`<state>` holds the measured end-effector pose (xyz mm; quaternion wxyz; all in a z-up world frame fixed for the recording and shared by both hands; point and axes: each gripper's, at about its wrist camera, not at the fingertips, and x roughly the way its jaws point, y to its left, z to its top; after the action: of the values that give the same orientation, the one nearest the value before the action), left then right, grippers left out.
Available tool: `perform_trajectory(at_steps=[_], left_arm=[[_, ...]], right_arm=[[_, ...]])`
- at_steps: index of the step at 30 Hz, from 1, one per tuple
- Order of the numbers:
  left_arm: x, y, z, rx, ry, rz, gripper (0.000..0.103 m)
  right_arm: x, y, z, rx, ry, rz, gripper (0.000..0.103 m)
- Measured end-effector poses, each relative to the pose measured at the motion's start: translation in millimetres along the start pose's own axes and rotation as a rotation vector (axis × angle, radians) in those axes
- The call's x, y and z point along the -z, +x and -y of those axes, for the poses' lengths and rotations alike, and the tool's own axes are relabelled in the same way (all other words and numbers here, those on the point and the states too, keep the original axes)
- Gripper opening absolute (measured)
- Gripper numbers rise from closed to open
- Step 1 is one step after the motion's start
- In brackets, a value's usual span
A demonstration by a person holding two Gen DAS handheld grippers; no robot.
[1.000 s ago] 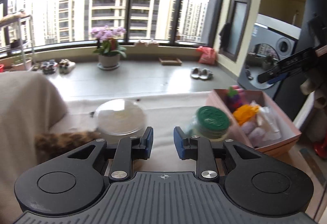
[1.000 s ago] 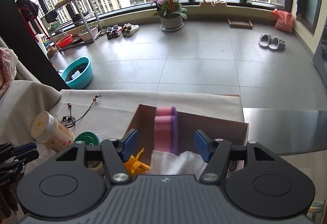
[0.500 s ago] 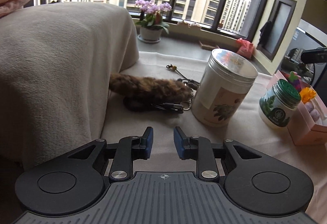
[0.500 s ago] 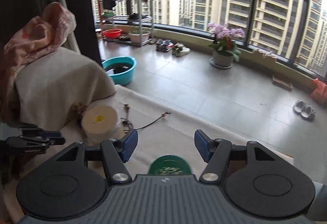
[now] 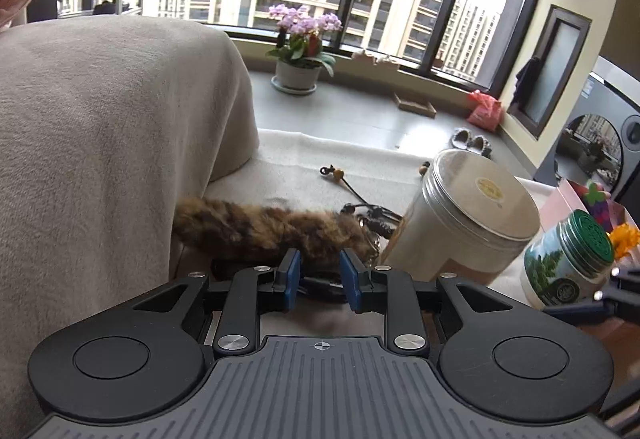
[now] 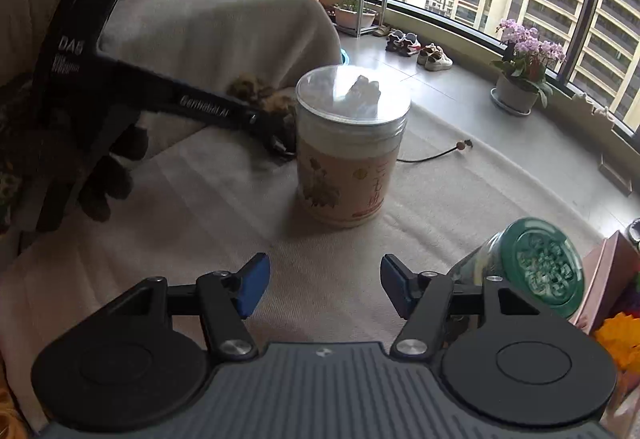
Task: Organize soft objects
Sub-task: 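Grasp the coiled black cable with the left tool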
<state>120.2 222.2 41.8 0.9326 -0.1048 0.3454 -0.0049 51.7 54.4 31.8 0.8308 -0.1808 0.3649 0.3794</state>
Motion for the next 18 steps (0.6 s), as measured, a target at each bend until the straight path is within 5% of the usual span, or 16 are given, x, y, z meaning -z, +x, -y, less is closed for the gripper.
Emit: perform_trajectory(at_steps=[10, 18], left_arm=[[0, 19, -1, 0.022, 0.007, -0.071, 0.027], [-1, 18, 4, 0.001, 0.033, -0.085, 0.026]], right_arm=[[24, 18, -15, -0.017, 0.04, -0.016, 0.062], [37, 17, -20, -0.002, 0.074, 0.073, 0.072]])
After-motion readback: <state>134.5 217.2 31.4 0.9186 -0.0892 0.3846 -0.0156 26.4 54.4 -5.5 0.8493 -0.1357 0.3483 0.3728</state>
